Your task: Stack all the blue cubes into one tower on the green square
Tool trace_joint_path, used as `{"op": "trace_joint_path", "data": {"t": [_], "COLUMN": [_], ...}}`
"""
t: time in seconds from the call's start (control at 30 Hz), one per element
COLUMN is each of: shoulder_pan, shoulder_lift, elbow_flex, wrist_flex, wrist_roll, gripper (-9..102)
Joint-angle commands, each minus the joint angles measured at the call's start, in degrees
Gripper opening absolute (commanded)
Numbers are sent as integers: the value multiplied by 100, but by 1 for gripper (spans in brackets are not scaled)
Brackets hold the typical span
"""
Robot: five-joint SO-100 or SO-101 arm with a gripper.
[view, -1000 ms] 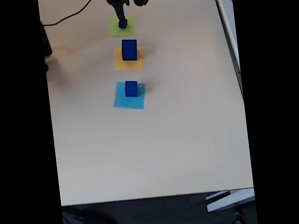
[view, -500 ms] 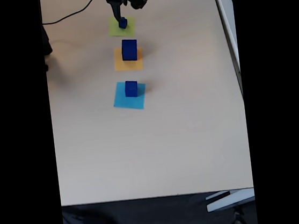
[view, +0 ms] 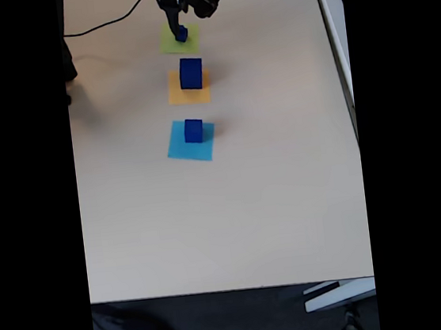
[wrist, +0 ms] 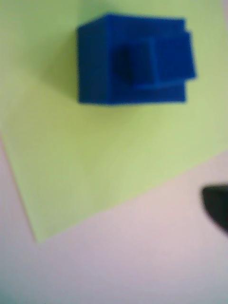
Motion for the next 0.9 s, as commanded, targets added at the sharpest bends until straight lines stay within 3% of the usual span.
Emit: {"op": "trace_joint_path", "data": {"t": [0.0,0.87], "shoulder_pan": [-53,9], "shoulder_lift": [35,79], "elbow_flex": [-325,325], "wrist_flex": [-132,-694], "wrist_roll": [-35,-316], "gripper": [30,28]}}
